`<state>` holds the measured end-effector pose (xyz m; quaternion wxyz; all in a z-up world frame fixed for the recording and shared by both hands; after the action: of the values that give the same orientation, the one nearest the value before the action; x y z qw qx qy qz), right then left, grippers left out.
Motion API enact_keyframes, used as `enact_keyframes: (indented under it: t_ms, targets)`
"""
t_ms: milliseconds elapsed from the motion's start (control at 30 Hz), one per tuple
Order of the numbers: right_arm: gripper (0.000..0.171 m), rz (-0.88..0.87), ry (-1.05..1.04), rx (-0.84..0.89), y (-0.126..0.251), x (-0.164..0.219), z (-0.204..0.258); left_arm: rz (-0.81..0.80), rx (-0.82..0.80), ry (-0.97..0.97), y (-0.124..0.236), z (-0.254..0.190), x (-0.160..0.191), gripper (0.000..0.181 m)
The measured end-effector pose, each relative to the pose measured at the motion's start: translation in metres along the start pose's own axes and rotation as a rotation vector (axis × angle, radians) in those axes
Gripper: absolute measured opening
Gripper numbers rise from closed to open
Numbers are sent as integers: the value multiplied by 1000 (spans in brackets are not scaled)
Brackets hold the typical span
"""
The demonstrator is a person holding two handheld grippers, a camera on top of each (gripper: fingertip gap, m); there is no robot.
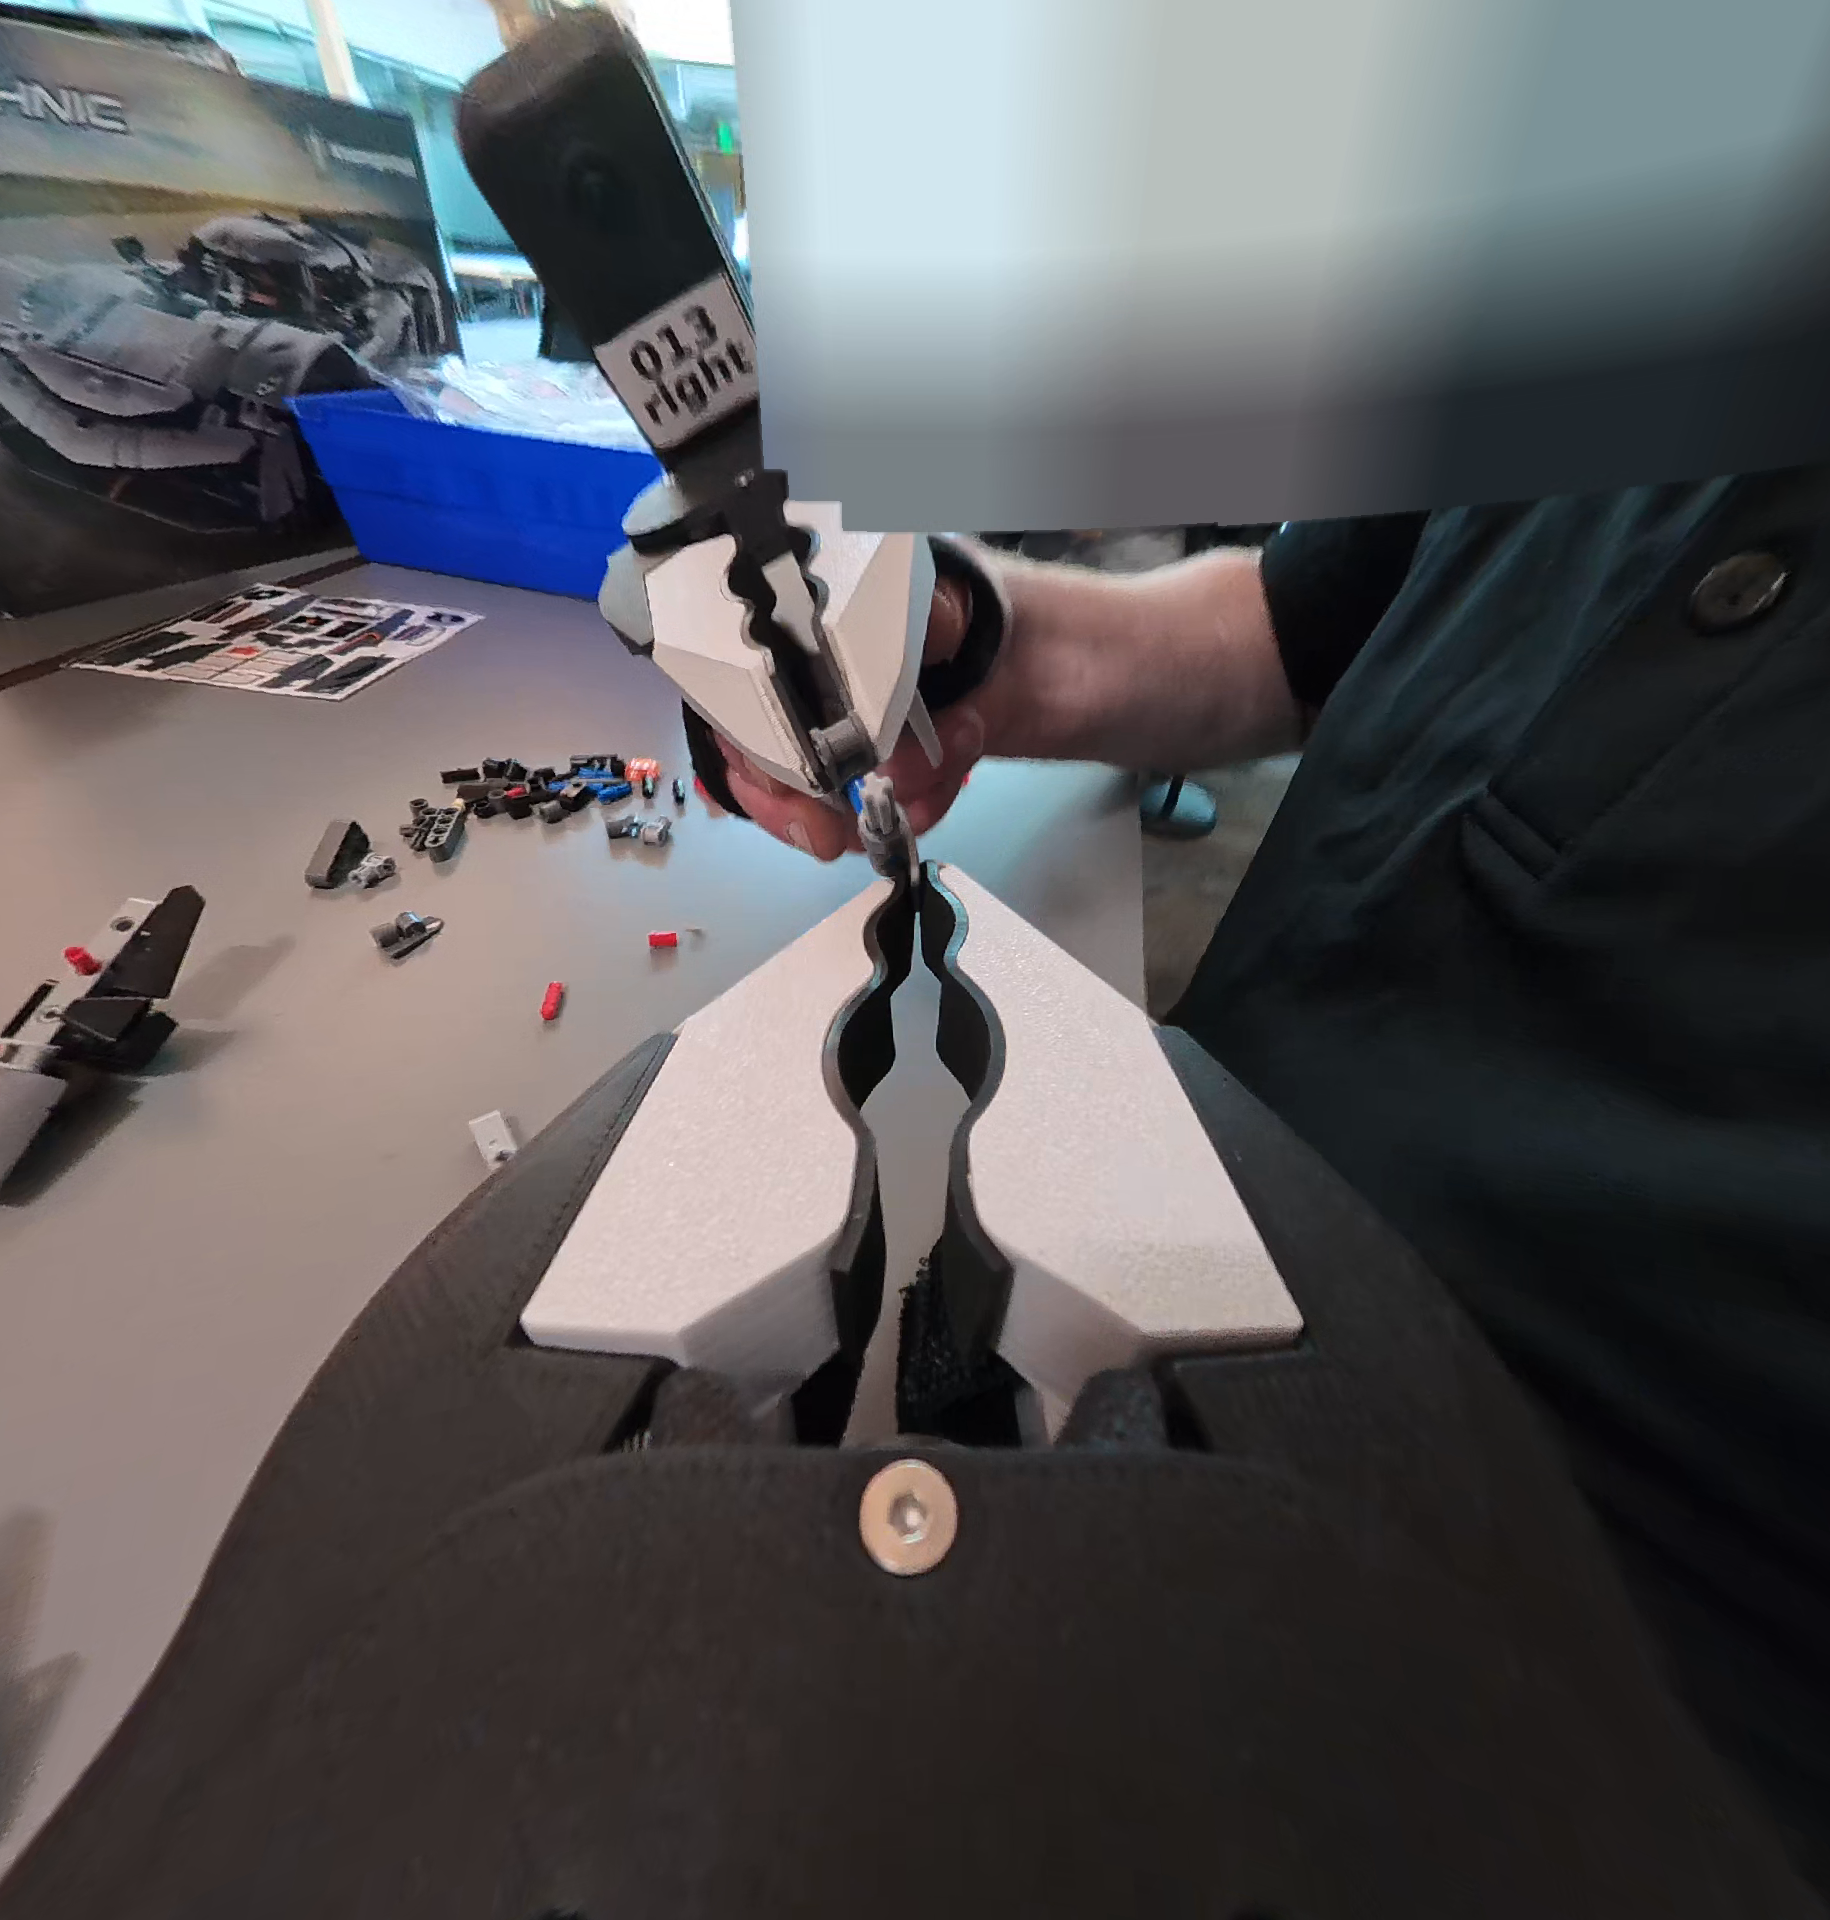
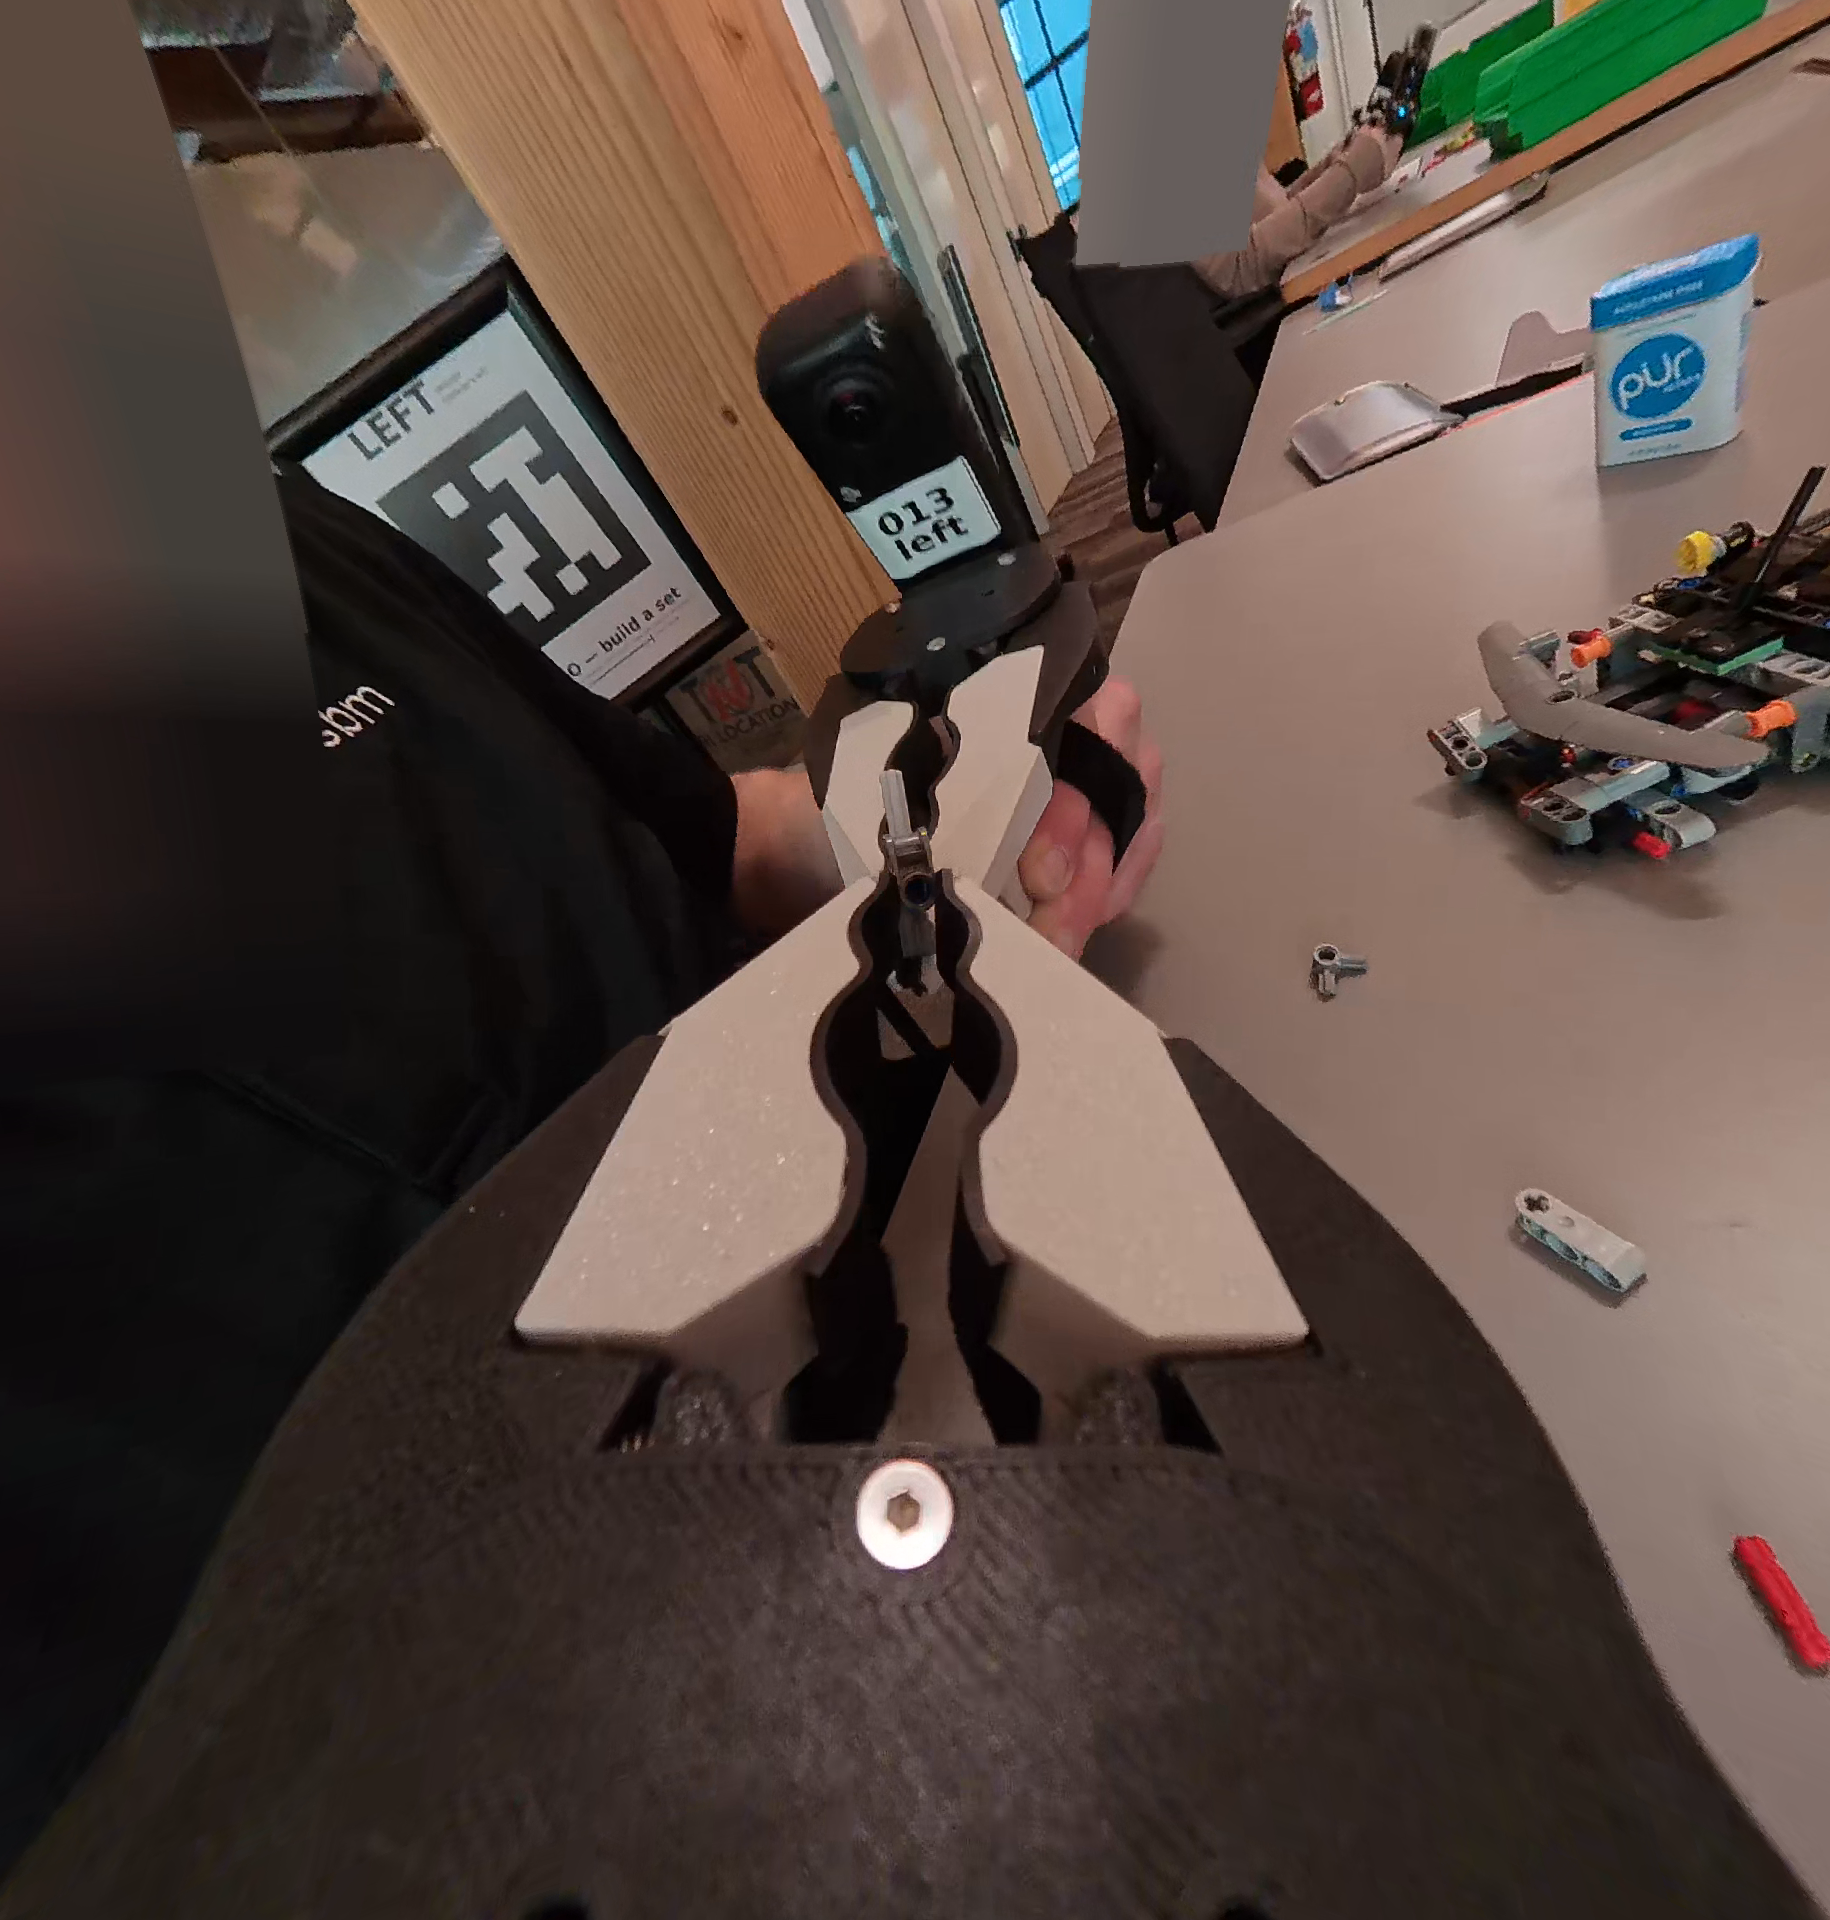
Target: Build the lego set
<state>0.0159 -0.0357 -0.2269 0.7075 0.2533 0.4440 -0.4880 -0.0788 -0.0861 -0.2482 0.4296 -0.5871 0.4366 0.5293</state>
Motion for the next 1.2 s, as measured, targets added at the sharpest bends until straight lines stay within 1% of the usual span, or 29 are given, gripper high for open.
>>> enact_keyframes:
  t_ms: [267,533,767,933,1200]
  targets:
    - [4,74,-15,-6,0,8,1,127,62,-116,-3,-3,5,0]
    - [4,201,37,50,1,12,0,226,106,-137,-4,-1,12,0]
    - [4,294,73,70,1,15,-1,271,134,-124,-6,0,19,0]
    - [4,301,59,59,1,16,-3,282,144,-132,-7,1,21,0]
    - [3,145,5,20,4,12,-1,188,136,-135,-7,2,12,0]
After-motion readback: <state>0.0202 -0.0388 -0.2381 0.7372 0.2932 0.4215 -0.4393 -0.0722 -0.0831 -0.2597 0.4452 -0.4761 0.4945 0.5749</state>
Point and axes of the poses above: each gripper's, where its closed fingertips meet, y back along the fingers, x out of its underside, z = x × y across the jaws, the point moved 6 cm from there along y, back along the fingers, and after that the axes turned 9 degrees about -z, right-handed, at the moved point
